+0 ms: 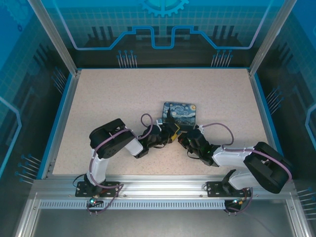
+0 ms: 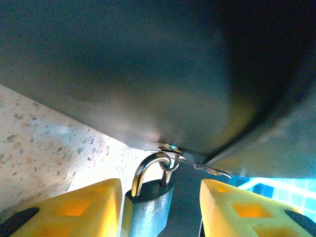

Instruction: Unlock a padlock with a key

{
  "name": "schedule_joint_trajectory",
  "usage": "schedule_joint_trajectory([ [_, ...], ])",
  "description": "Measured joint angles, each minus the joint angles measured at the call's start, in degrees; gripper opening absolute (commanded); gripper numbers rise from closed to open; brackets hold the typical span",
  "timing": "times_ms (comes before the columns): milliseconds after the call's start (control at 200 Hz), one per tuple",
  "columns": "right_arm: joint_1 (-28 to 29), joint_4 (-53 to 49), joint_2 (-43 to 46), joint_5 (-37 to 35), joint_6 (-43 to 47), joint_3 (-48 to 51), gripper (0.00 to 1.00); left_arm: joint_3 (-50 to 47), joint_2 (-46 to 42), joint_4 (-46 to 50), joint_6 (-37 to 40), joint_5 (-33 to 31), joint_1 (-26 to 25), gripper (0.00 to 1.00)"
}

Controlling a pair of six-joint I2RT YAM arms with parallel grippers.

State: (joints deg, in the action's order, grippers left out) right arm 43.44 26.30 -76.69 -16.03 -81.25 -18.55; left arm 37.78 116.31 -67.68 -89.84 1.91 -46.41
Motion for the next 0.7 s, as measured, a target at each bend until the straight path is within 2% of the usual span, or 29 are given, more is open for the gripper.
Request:
schedule_joint_trajectory([
  [430,-0.11,-0.37,0.57,-0.94,-0.66,-0.22,0.0,0.02,0.96,-0.76,0.35,-0.2,-0.04,0.08],
  [565,-0.11,-1.57,1.77,-1.2,-0.61,-0.22,0.12,0.02,0.96,-0.96,0.39,0.0,-0.07,0.0],
  [695,-0.09,-4.87,4.57,-1.62,0.83,-0.13,0.26,0.11,0.96,-1.14,0.39,0.22,-0.37,0.0],
])
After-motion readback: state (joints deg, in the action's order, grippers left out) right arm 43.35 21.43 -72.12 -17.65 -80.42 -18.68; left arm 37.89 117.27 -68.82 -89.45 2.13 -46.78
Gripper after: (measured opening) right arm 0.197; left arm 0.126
